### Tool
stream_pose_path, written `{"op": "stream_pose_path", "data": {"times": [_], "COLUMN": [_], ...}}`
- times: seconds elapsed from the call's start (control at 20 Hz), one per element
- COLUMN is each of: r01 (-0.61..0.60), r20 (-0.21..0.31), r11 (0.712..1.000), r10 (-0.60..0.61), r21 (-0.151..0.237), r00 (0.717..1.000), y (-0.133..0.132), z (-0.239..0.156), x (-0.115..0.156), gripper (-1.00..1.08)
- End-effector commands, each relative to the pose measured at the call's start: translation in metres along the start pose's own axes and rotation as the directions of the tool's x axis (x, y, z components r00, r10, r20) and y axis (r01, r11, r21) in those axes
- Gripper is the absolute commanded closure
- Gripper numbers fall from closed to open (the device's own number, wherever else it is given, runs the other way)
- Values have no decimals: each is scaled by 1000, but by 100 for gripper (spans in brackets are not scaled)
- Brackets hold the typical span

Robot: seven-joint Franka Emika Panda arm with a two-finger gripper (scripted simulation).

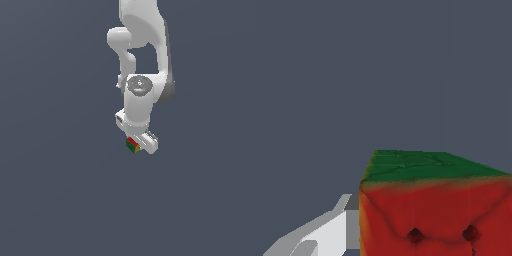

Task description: Pick up the object and move it to a goal position.

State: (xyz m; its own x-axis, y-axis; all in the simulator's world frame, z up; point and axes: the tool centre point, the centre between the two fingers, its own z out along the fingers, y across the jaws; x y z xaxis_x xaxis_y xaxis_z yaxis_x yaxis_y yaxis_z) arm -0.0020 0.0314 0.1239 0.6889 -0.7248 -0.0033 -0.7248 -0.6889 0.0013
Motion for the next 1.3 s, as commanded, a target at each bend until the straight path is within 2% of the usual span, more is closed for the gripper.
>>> {"op": "stream_pose_path", "data": {"times": [0.0, 0.85, 1.25], "r01": [0, 0, 0], "r20": [-1, -2, -3], "r11": [1000, 1000, 1000], "r10": [0, 0, 0], "r21": [2, 2, 1], "r00": [1000, 1000, 1000], "y": [10, 82, 107], "z": [-19, -146, -192], "x": [-7, -54, -70], "gripper": [108, 108, 108]}}
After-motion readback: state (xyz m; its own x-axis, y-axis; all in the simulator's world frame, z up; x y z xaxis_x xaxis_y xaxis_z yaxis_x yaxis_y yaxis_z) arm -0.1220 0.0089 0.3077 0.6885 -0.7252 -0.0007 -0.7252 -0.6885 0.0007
